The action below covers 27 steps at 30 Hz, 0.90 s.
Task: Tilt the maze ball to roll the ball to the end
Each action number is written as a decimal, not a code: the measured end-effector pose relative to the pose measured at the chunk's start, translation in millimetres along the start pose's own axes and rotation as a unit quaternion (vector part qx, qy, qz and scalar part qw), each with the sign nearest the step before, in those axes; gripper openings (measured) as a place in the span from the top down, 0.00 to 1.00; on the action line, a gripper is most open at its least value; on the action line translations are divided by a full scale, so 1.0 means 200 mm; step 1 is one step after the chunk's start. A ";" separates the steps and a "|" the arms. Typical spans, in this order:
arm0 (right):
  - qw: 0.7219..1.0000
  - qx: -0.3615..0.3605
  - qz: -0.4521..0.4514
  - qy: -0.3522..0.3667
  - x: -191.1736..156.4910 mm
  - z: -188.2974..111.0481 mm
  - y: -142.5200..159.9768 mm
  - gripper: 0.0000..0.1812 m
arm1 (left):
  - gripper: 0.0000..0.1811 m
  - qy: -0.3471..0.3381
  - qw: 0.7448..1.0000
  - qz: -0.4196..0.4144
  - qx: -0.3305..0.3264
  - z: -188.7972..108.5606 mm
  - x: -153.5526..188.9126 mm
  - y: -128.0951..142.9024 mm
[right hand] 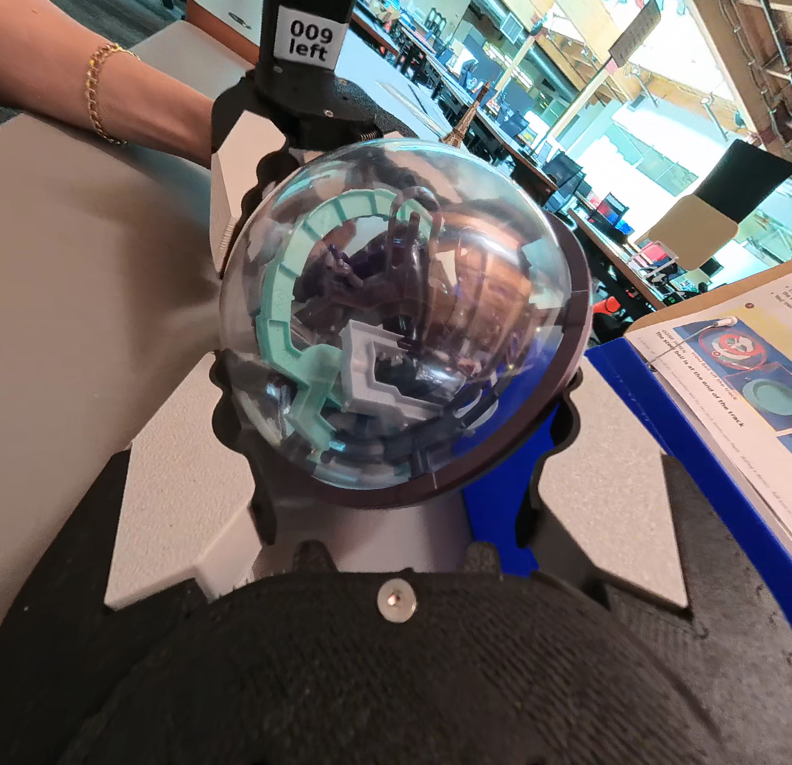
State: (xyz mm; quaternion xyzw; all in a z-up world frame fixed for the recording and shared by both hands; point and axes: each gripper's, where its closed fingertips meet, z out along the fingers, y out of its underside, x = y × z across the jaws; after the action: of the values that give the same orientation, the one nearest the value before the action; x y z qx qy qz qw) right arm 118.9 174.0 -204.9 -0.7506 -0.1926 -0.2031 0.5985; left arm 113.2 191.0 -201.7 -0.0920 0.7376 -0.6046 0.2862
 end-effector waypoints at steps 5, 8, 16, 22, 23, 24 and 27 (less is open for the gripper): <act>1.000 0.008 0.009 -0.013 -0.02 -0.01 -0.01 0.19 | 0.23 0.016 1.000 0.008 0.010 -0.03 0.02 0.00; 1.000 0.010 0.014 -0.021 -0.02 -0.01 -0.01 0.19 | 0.23 0.017 0.999 0.030 -0.004 -0.03 0.03 0.01; 0.997 0.019 0.072 -0.034 -0.02 -0.01 -0.02 0.19 | 0.22 0.013 0.999 0.018 -0.033 -0.02 0.02 0.04; 0.998 0.028 0.054 -0.021 -0.02 -0.01 -0.05 0.15 | 0.24 0.033 0.997 -0.040 -0.056 -0.01 0.04 0.08; 0.999 0.025 0.043 -0.017 -0.02 -0.01 -0.05 0.14 | 0.24 0.035 0.997 -0.044 -0.061 0.00 0.04 0.08; 0.999 0.023 0.038 -0.015 -0.02 -0.01 -0.05 0.14 | 0.24 0.035 0.996 -0.044 -0.063 0.00 0.04 0.08; 0.999 0.023 0.042 -0.017 -0.02 -0.01 -0.05 0.14 | 0.24 0.036 0.996 -0.053 -0.063 0.00 0.04 0.08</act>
State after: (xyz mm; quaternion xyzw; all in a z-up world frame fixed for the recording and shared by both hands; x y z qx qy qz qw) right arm 110.8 174.3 -199.0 -0.7474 -0.1753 -0.1609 0.6203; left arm 109.0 191.3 -219.2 -0.1269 0.7781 -0.5741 0.2210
